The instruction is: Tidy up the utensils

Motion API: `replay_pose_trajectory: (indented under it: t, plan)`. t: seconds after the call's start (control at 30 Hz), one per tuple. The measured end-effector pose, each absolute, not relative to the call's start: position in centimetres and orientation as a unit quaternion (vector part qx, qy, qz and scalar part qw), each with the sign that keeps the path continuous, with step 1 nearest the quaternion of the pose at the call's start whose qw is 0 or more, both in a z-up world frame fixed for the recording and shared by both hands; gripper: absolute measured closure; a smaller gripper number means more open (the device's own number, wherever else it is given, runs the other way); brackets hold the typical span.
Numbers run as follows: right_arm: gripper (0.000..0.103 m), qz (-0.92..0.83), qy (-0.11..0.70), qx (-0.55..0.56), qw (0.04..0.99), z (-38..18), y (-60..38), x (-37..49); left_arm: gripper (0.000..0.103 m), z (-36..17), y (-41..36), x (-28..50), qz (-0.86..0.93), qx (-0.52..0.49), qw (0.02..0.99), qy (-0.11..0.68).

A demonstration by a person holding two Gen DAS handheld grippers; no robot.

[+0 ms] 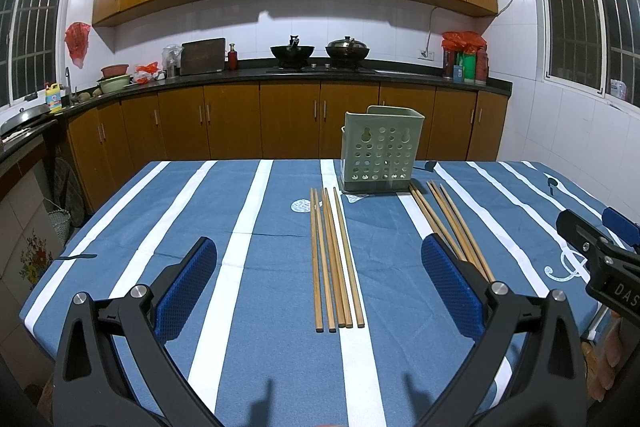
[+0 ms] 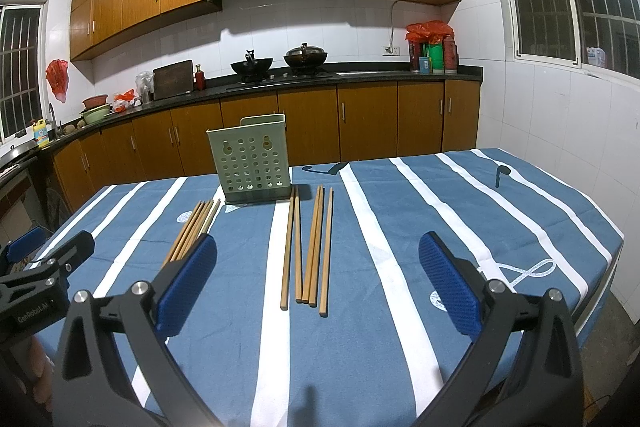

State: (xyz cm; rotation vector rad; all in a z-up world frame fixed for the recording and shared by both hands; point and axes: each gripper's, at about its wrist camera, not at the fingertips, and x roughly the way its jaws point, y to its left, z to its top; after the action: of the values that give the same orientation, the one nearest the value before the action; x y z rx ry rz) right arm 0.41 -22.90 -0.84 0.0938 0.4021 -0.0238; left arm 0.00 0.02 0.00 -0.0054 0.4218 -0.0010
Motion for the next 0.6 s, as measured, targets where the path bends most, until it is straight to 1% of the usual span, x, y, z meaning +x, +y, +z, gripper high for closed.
replay_pose_trajectory:
  t: [0.6]
  plan:
    - [0.004, -0.012, 0.2, 0.046, 0.979, -0.94, -22.84, 0.5, 0.002, -0.22, -0.19, 0.18, 0.0, -0.003, 0.978, 0.21]
